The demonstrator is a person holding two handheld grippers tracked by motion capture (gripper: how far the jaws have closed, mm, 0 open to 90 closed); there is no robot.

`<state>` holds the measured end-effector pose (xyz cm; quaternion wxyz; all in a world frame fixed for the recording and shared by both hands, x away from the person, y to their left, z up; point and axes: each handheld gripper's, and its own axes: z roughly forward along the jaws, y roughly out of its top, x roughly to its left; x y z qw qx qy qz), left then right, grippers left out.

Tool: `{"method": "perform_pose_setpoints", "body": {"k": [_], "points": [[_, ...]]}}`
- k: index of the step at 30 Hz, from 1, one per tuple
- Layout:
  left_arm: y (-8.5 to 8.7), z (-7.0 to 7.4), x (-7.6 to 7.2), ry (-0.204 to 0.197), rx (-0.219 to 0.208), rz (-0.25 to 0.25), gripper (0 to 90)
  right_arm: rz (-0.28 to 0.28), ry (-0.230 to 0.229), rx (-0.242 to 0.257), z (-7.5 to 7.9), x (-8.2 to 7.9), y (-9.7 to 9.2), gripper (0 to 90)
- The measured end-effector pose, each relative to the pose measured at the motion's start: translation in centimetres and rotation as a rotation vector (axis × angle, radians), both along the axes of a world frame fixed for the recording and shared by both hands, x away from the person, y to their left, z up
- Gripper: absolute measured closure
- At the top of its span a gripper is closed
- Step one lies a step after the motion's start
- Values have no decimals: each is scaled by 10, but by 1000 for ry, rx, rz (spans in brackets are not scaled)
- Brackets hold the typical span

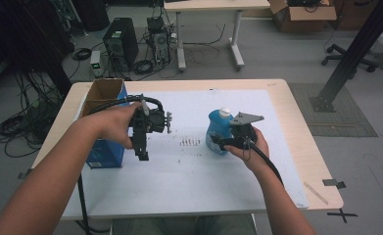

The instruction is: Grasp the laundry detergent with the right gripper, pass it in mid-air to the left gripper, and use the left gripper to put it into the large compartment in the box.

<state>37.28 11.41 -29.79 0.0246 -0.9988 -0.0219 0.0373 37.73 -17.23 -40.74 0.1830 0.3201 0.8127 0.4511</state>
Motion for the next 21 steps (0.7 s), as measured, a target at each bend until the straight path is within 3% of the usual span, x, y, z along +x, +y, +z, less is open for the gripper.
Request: {"method": "perform_pose_setpoints", "body": {"k": [15,21], "points": [[1,-1,-1,1,2,6,2,4,-16,-22,-4,0,4,417],[1,0,-1,0,1,5,2,1,-20,-12,-7,1,4,438]]}}
